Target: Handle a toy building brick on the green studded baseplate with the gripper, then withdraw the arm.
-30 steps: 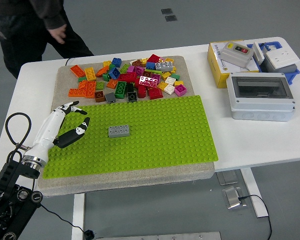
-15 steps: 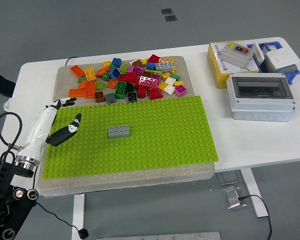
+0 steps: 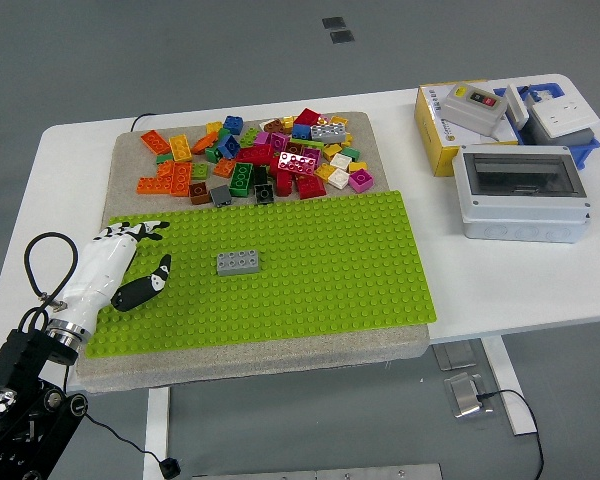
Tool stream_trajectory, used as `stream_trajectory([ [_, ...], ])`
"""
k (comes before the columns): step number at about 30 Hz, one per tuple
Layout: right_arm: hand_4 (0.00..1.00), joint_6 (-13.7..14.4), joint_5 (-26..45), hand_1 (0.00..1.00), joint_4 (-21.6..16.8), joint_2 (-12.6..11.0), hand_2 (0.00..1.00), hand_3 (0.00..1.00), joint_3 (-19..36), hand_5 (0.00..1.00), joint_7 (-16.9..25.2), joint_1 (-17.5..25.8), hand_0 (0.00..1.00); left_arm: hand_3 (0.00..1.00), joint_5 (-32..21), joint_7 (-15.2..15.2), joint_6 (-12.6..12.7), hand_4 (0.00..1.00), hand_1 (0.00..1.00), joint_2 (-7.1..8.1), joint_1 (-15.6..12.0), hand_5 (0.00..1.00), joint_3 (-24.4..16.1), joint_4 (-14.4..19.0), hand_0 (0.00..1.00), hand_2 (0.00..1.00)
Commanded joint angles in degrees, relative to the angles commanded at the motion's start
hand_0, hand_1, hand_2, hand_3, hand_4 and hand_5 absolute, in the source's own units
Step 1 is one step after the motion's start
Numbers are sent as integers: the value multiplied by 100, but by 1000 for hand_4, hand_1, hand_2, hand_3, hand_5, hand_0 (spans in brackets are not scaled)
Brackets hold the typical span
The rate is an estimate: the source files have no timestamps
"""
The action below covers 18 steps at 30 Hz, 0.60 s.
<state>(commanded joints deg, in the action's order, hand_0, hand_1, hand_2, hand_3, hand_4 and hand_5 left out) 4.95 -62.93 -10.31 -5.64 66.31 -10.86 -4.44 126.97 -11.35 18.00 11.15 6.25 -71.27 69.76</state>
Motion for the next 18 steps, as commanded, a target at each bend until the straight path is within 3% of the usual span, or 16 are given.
stream_trajectory([
  [8,403,15,26,638,0,69,661,541,-65,716,-29,31,625,768,85,180,-87,520,840,24,-73,353,-95,282,950,757],
  [9,403,-6,41,638,0,84,661,542,-120,716,-46,36,626,720,33,183,-103,525,842,19,-84,359,-123,286,951,758],
  [14,403,-109,24,638,0,96,661,542,-234,716,-84,41,626,720,-495,69,-131,525,842,-38,-108,359,-121,202,951,758],
  [15,401,-135,16,638,0,93,666,571,-247,721,-92,40,637,634,-616,34,-129,530,841,-44,-108,364,-105,194,954,757],
  [18,401,-205,-33,638,0,87,666,571,-266,721,-127,37,637,634,-873,-53,-111,530,841,-59,-104,364,-70,191,954,757],
])
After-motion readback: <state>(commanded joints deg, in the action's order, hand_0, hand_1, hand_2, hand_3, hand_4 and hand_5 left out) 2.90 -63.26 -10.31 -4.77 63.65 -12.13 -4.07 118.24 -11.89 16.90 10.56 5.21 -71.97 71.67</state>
